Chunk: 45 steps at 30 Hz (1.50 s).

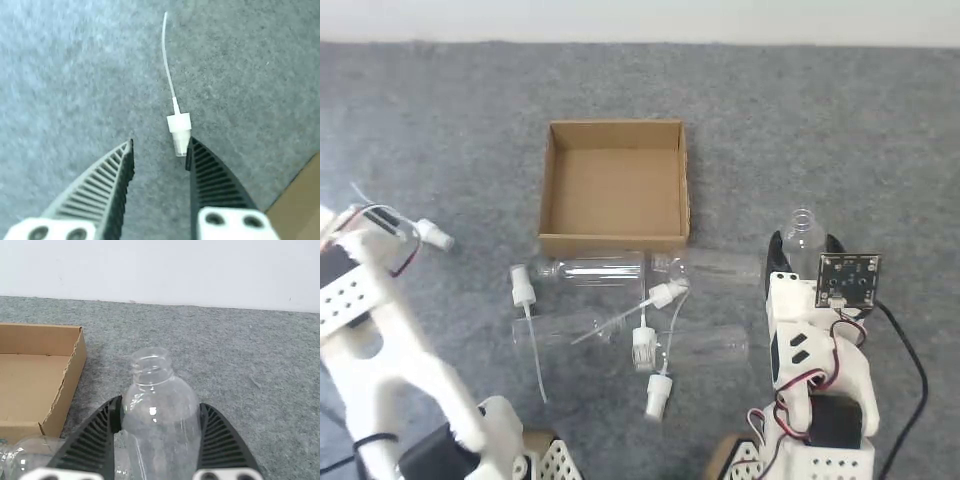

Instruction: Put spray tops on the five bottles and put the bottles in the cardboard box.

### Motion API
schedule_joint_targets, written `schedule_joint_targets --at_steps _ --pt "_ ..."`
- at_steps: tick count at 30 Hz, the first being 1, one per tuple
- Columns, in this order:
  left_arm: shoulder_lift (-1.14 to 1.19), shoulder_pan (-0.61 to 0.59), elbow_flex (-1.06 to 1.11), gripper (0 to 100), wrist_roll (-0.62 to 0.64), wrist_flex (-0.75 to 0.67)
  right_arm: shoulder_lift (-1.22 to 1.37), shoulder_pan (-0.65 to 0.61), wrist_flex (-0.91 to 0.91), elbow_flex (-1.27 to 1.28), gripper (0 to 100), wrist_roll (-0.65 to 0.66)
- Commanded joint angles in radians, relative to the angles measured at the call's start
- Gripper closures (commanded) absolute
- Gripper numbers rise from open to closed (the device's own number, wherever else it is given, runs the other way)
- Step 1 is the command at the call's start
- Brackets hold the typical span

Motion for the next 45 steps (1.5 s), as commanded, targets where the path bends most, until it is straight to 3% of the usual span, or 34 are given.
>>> schedule_joint_targets --at_steps 1,10,22,37,42,45 --pt "-0.008 -0.005 -0.074 87 -0.19 0.012 -0.015 0.005 -0.022 -0.011 95.5 -0.003" --pt "0.061 0.0 -0.15 91 -0.305 0.015 -0.015 0.005 -0.021 -0.011 95.5 -0.003" --pt "0.632 0.009 -0.745 91 -0.402 0.239 -0.015 0.005 -0.021 -0.011 95.5 -0.003" --pt "0.997 0.061 -1.116 91 -0.404 0.233 -0.015 0.005 -0.021 -0.011 95.4 -0.003" --pt "1.092 0.077 -1.225 99 -0.405 0.23 -0.015 0.005 -0.021 -0.011 95.4 -0.003" --pt "1.162 0.084 -1.285 99 -0.405 0.23 -0.015 0.005 -0.021 -0.011 95.4 -0.003"
